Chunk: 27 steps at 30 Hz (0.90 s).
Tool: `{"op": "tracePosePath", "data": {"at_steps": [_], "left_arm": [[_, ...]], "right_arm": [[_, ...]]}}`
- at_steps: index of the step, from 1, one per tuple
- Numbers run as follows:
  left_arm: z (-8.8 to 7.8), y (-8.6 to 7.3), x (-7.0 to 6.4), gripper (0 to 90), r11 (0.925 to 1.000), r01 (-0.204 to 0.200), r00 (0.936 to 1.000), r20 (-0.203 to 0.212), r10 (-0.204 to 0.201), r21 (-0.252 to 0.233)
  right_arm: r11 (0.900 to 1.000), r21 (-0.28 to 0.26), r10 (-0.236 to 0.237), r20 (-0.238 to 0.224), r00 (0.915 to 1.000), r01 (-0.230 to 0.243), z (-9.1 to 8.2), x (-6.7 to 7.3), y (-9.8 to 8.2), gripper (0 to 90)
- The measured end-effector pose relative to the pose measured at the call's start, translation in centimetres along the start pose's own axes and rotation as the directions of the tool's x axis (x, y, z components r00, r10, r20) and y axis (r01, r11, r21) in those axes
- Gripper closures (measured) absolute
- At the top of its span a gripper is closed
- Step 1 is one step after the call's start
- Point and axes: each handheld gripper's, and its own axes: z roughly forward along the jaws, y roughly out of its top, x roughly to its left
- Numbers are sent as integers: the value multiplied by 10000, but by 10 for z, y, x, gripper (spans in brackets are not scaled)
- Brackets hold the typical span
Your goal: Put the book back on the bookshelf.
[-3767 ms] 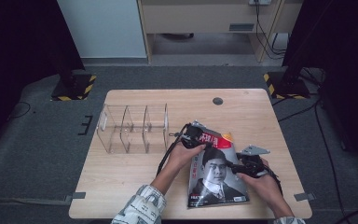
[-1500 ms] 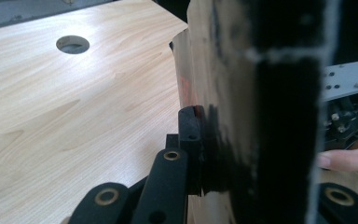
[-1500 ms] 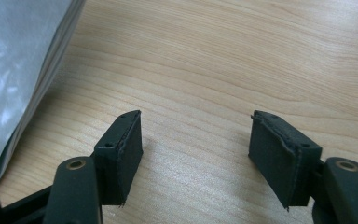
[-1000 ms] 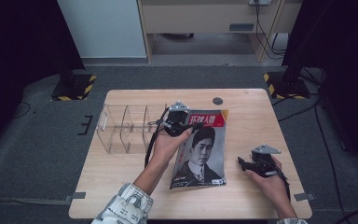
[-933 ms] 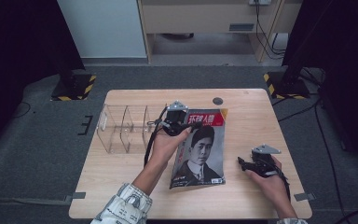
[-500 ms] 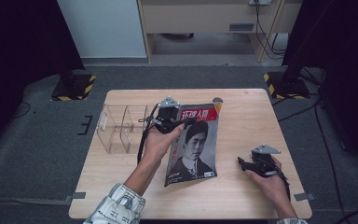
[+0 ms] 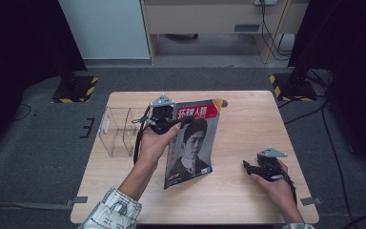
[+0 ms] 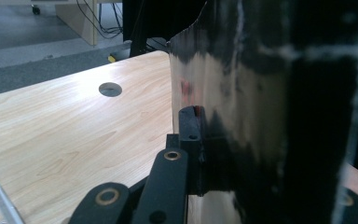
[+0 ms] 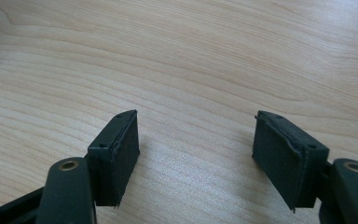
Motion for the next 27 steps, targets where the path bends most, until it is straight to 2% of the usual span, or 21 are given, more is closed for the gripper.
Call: {"op": "tracePosePath", "data": {"at_steps": [13,27], "left_arm": [[-18,5,2,864,9998,-7,10000,-67,5,-201],[-42,3,3,864,9996,17,9999,-141,-21,-282]], "right_arm": [[10000,5,-1,-6,10000,1,0,0,0,316],[10000,14,24,-21,10000,-24,0,1,0,316]]}}
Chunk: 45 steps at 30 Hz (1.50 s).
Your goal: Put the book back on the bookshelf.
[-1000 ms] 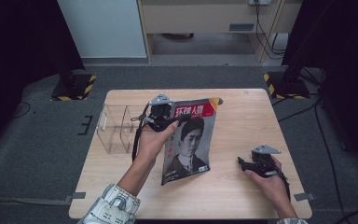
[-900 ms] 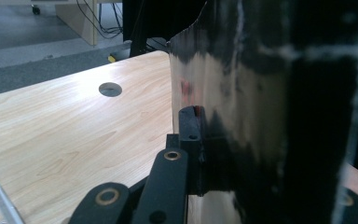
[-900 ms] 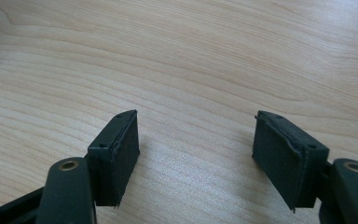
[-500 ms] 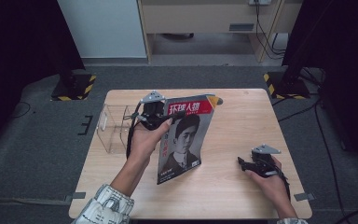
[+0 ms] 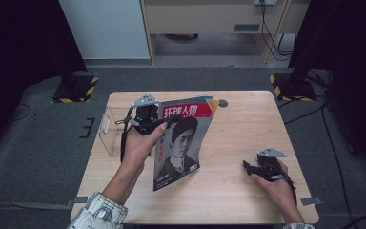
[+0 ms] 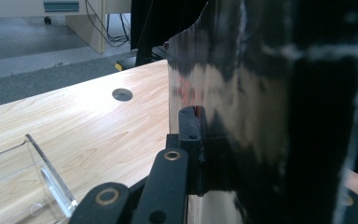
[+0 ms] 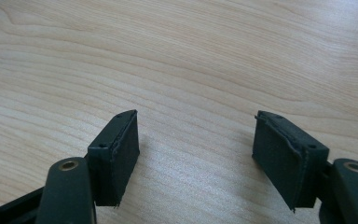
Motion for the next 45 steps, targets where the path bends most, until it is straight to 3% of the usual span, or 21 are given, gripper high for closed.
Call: {"op": "tracePosePath", "data": {"at_steps": [45], "left_arm": [[-61,-18,12,864,9998,55,9993,-378,-63,-215]], "right_arm": [[10000,14,-68,-57,10000,68,0,1,0,316]]}}
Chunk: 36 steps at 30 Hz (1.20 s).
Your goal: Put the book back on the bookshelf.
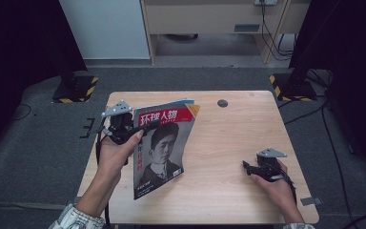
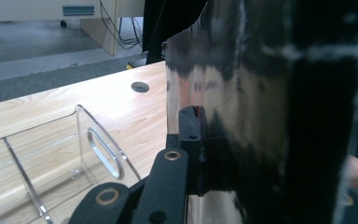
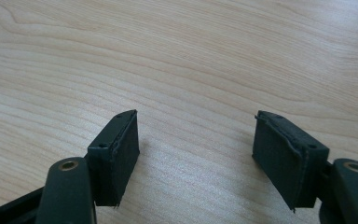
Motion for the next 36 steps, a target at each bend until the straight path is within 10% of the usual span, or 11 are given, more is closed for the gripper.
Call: {"op": "tracePosePath", "data": {"at_steps": [36], "left_arm": [[-46,-12,21,864,9990,258,9981,-558,-278,-365]], "right_arm": [[10000,-36,-46,-11,10000,46,0,1,0,316]]}}
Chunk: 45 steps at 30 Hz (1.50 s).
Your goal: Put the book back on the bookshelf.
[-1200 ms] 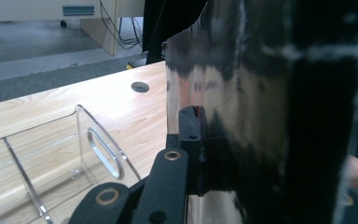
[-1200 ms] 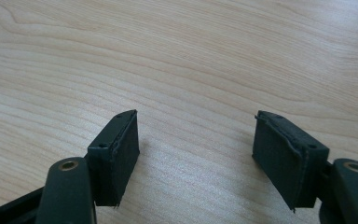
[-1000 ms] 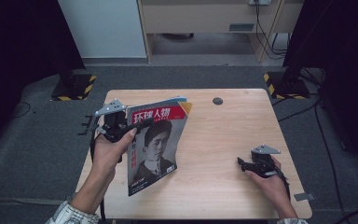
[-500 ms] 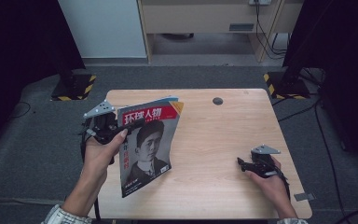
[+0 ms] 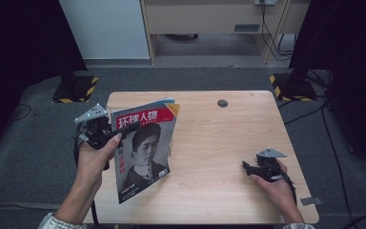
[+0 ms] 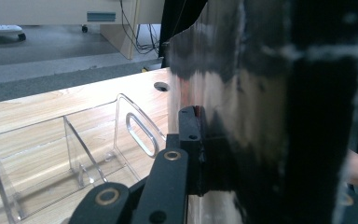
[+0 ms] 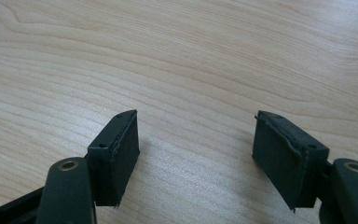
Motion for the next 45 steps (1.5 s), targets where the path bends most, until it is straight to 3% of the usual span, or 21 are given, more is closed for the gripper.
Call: {"op": "tracePosePath", "data": {"at_steps": [27,45], "left_arm": [[-31,-5,10,864,9989,208,9997,-135,-214,-412],[-57,-7,24,864,9970,351,9976,-576,-392,-697]], "right_arm": [[10000,9,24,-2,10000,-24,0,0,0,316],[10000,15,51,-23,10000,-51,0,1,0,315]]}}
